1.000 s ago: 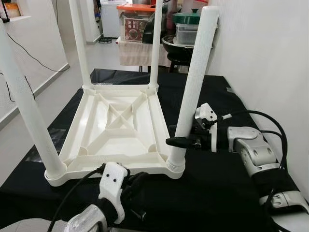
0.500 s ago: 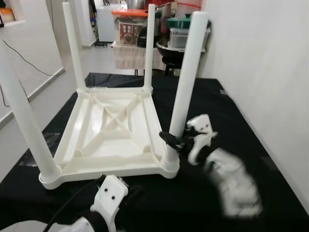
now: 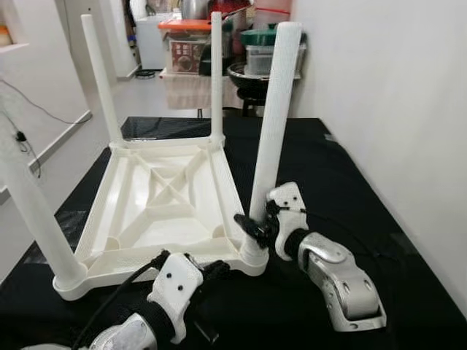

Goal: Building children table

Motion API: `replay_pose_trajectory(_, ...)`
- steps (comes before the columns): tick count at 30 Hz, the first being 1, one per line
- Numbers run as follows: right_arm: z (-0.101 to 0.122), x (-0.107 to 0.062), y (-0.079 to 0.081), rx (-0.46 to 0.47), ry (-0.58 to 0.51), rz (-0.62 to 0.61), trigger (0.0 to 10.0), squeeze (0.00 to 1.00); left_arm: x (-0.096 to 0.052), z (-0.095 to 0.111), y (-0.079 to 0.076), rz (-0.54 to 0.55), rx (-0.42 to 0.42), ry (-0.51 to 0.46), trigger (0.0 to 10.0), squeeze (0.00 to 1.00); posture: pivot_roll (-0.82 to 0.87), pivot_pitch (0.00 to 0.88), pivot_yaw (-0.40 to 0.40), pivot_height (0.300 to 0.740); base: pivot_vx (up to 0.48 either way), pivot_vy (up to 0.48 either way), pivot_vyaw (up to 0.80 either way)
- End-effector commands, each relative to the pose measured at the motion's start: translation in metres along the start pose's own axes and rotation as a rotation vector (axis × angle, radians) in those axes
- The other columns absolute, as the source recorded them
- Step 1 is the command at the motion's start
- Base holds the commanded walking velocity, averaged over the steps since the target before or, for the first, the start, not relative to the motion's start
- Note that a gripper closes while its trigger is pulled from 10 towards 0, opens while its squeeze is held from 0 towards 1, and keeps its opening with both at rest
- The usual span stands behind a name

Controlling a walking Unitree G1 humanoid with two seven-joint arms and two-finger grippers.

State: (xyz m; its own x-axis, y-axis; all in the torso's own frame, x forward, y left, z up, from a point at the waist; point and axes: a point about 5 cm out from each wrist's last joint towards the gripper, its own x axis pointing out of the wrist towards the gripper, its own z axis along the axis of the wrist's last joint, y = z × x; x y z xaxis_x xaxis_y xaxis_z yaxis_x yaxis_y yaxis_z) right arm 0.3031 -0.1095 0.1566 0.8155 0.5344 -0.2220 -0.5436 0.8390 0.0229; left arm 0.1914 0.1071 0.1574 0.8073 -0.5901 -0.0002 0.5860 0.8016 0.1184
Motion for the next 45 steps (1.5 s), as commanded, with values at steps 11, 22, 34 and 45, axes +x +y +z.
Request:
replay_pose_trajectory(11,0.063,0.002,-0.028,-0.276,-0.099,0.593,10.0,0.0,0.005,0.001,-0.002,-0.018,-0.055,-0.043,10.0,0.0,0.01,0.0,-0.033,0.74,0.0,0.0,0.0)
replay_pose_trajectory(22,0.067,0.007,-0.041,-0.255,-0.071,0.763,0.0,0.0,0.004,-0.011,0.002,0.013,-0.017,-0.001,10.0,0.0,0.01,0.0,-0.037,0.74,0.0,0.0,0.0)
replay_pose_trajectory(34,0.041,-0.009,-0.062,-0.226,-0.055,0.5,0.0,0.0,0.004,-0.01,0.003,-0.005,-0.047,-0.015,10.0,0.0,-0.01,0.0,-0.03,0.74,0.0,0.0,0.0)
replay_pose_trajectory(45,-0.03,-0.005,0.022,-0.013,0.07,-0.101,0.0,0.0,0.007,-0.007,0.005,-0.011,-0.062,-0.035,10.0,0.0,-0.01,0.0,-0.05,0.74,0.0,0.0,0.0)
